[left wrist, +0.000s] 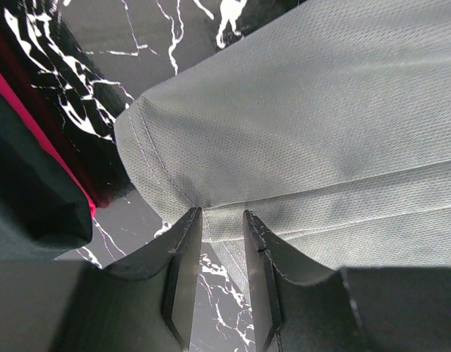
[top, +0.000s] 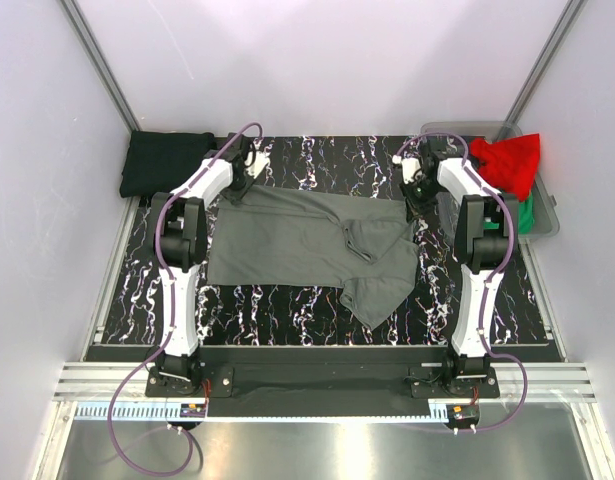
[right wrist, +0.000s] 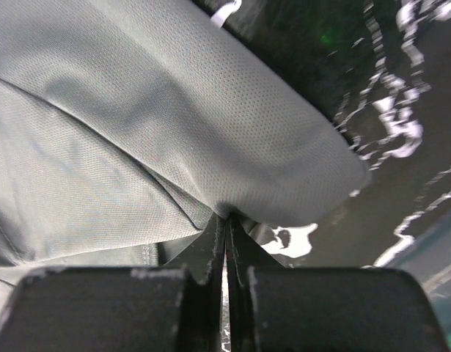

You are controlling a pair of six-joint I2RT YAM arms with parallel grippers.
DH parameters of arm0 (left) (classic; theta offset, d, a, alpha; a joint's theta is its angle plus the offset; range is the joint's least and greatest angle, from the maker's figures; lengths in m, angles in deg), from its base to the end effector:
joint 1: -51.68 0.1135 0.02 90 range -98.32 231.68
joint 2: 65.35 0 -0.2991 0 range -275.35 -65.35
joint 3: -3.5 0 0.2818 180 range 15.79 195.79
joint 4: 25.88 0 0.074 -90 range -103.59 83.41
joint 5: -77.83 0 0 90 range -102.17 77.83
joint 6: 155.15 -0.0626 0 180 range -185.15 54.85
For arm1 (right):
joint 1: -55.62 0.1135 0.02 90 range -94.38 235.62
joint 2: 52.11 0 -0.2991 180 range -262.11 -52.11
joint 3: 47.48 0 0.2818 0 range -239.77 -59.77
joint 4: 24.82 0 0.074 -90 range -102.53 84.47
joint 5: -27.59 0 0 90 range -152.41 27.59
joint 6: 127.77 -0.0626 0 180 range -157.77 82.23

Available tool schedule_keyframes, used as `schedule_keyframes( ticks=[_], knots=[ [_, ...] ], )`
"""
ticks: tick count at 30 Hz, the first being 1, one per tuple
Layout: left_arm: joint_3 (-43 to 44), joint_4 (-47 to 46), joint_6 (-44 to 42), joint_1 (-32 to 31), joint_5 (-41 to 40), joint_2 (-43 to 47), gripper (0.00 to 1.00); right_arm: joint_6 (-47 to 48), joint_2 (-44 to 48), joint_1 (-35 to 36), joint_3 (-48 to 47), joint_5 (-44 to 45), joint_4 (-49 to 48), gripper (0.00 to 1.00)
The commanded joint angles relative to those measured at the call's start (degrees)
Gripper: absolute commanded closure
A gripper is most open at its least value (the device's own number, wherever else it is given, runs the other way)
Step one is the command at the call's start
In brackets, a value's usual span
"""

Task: Fold and stack the t-shirts
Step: Fold the tshirt

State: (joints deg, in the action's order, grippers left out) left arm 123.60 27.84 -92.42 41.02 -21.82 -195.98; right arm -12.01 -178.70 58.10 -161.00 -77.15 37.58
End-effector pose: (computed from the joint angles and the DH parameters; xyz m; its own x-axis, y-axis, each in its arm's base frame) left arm 0.5432 -0.0916 0.1668 -0.7360 0.5982 -0.3170 0.5040 0.7968 0.3333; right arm 0.5054 0.0378 0.1597 -0.8251 -0.4564 -0.3330 -0.5154 0.8495 0.1128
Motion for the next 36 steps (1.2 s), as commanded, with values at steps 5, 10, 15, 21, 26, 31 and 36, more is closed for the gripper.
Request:
schedule_keyframes(
  ticks=[5,10,15,21,26,31,36],
  knots=[
    [-0.93,-2.14,-0.95,0.64,-1.51,-0.51,0.66,0.35,0.20,-0.81,-6.34,0.77,-0.54,0.98],
    [0.82,-2.67,-1.03,0.72,-2.21,-1.11,0.63,0.26,-0.42,-0.81,-7.40,-0.20,-0.54,0.98],
    [1.26,-2.50,-1.39,0.81,-2.48,-2.26,0.59,0.26,-0.33,-0.64,-7.23,-0.64,-0.54,0.98],
    [2.14,-2.49,-2.26,1.34,-2.39,-4.02,0.68,0.43,-0.51,-0.46,-7.75,-0.55,-0.45,0.98],
    [3.02,-2.50,-2.35,1.51,-2.74,-4.20,0.98,0.70,-0.68,0.24,-8.10,-0.46,-0.45,0.98],
    [0.74,-3.28,-1.48,1.60,-3.97,-0.61,1.00,0.78,-1.56,0.42,-9.16,-0.46,-0.36,0.98],
    [-1.80,-3.46,-0.68,1.69,-4.50,3.35,1.00,0.87,-3.66,0.33,-12.92,-0.29,-0.54,0.98]
  ],
)
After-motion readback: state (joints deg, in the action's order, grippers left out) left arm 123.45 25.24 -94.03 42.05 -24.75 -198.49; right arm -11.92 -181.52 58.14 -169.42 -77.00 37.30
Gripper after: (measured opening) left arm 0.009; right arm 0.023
